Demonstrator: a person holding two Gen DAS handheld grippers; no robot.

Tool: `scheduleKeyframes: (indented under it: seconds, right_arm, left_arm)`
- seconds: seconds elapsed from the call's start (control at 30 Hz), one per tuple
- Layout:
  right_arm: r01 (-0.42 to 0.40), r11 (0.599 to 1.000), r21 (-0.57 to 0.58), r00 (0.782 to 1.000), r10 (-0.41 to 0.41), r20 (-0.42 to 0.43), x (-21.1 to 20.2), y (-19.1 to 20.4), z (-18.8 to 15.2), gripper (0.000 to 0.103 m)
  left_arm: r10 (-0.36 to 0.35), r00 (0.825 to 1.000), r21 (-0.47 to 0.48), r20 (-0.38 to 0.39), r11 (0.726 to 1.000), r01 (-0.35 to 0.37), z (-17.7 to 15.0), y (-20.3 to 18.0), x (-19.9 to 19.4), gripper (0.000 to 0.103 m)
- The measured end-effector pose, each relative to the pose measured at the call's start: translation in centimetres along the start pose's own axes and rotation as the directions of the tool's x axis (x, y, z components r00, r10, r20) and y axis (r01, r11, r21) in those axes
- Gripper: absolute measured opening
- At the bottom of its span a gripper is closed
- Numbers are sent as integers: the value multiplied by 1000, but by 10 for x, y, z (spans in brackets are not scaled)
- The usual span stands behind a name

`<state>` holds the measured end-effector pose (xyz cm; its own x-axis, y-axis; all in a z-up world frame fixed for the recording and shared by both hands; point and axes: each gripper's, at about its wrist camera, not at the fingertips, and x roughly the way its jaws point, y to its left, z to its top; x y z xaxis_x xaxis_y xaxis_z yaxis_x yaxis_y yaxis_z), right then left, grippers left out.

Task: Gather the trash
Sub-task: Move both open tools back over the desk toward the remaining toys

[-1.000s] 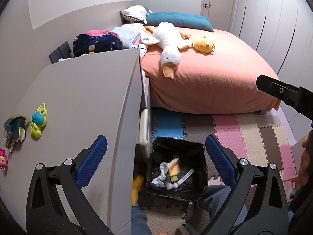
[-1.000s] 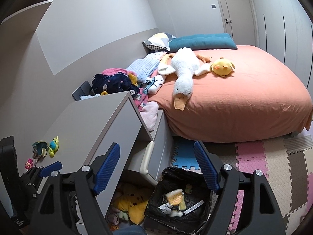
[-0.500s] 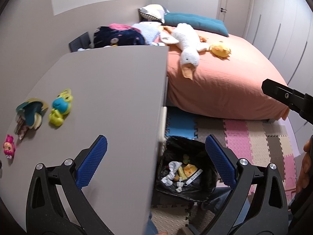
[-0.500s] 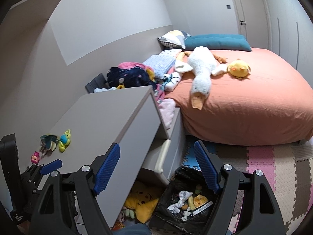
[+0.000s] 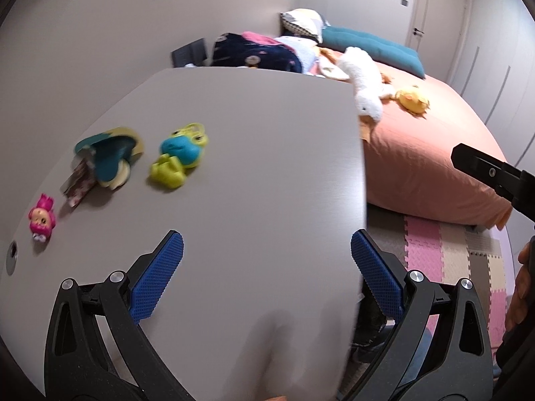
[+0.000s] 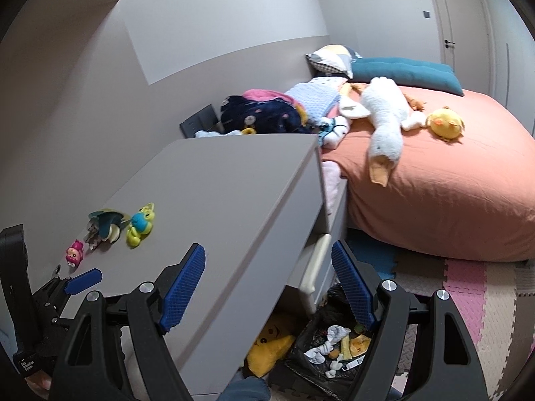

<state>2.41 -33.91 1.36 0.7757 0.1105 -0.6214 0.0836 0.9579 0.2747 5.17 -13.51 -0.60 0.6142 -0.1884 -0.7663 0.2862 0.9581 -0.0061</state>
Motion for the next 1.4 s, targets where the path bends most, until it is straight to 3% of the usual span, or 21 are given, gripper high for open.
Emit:
scheduleKeyframes:
  seconds: [0.43,1.03,1.4]
  right_arm:
    - [-77,995,-68,996,73,-55,36,59,2,79]
    - [-182,973,-142,977,162,-138,90,136,9,79]
    - [-200,963,-179,967,165,-193,130,173,10,79]
  left_arm:
    - [77,997,-94,1,993,-77,-8,67,-6,97]
    - [179,984,-205,-23,962,-180,-13,155,-4,97]
    - [217,975,-254,-43,942,-221,-13,201,8,97]
